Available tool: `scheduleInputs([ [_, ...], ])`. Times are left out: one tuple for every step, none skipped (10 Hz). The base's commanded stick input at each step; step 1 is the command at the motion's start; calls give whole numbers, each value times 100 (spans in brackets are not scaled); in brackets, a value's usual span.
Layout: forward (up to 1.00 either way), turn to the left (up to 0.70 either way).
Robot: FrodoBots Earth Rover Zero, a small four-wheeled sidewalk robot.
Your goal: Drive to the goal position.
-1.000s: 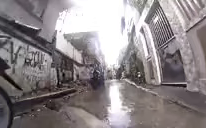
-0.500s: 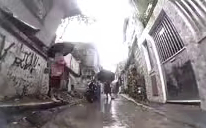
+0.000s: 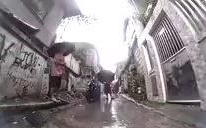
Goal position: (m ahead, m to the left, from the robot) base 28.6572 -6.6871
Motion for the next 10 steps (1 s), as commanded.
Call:
scheduleInputs([
  [65, 0],
  [99, 0],
  [99, 0],
  [99, 0],
  [99, 0],
  [99, 0],
  [99, 0],
  [99, 0],
  [99, 0],
  [99, 0],
])
